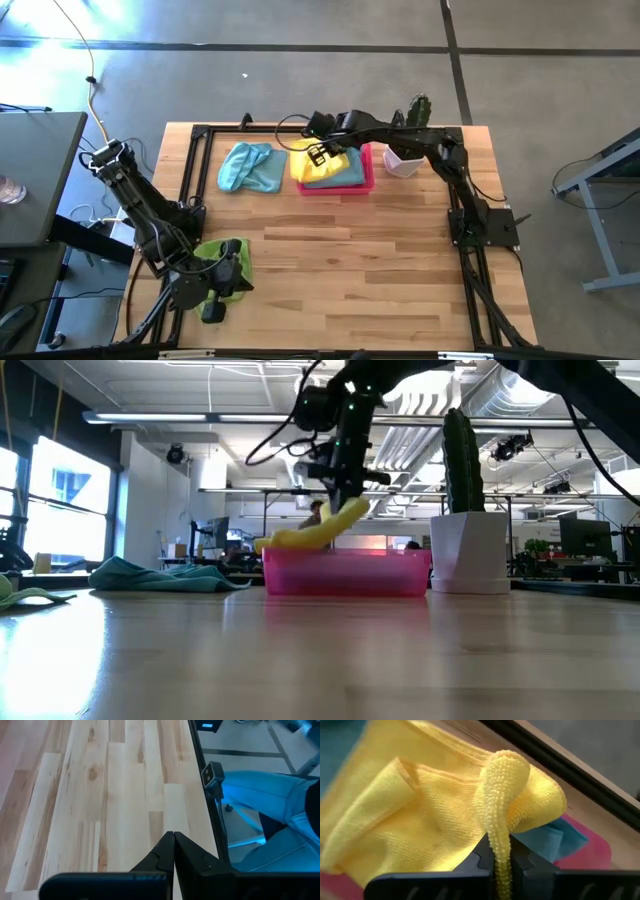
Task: Fold microfiber towels
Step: Stack the folded yellow microfiber cloth on top of the blue microfiber cloth in the pink bin, then fold the green microfiber cloth
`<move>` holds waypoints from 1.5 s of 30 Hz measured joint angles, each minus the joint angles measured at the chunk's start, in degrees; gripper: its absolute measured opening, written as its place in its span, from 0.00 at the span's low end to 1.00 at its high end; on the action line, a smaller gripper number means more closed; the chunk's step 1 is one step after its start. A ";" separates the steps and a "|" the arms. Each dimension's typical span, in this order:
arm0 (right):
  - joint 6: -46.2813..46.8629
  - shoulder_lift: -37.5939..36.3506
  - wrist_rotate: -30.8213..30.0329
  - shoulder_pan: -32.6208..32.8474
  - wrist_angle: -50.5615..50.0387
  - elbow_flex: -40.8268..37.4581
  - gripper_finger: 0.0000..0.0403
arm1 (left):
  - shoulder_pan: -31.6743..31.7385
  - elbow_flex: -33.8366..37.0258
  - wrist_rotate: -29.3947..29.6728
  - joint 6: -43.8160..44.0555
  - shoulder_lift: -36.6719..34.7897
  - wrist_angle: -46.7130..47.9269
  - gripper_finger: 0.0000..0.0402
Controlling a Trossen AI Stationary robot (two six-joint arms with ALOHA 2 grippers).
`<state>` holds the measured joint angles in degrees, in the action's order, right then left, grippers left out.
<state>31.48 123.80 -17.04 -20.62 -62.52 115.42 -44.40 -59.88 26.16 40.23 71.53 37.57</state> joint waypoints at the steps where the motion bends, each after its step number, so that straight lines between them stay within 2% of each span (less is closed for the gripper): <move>1: 0.03 0.64 -0.17 0.00 -0.38 0.00 0.00 | 0.00 0.00 0.01 0.00 0.00 0.02 0.00; 8: 0.04 5.23 -0.13 0.00 -2.29 -0.04 0.00 | 0.00 0.00 -0.01 0.02 0.00 0.17 0.00; 19: 3.07 5.30 -3.85 0.07 -9.45 -0.04 0.01 | 0.00 0.05 -0.01 0.02 0.00 0.39 0.00; 22: 3.07 5.30 -3.85 0.07 -9.45 -0.04 0.07 | 0.00 0.05 -0.01 0.02 0.00 0.39 0.00; 30: 0.61 5.28 -3.80 0.14 -11.93 -0.04 0.43 | 0.00 0.05 -0.01 0.02 0.00 0.37 0.00; 33: -0.61 5.28 -3.42 0.44 -16.42 -0.04 0.51 | 0.11 0.05 0.01 0.02 0.00 0.35 0.00; 37: -2.04 5.26 -5.36 1.60 -20.93 -0.04 0.55 | 0.72 0.05 0.03 0.02 0.00 0.35 0.00; 45: -8.30 5.24 -6.97 3.98 -24.44 -0.04 0.55 | 3.19 0.05 0.64 -0.01 0.00 0.35 0.00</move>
<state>23.17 129.03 -24.01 -16.64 -86.96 115.37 -41.21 -59.83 26.81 40.22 71.53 37.91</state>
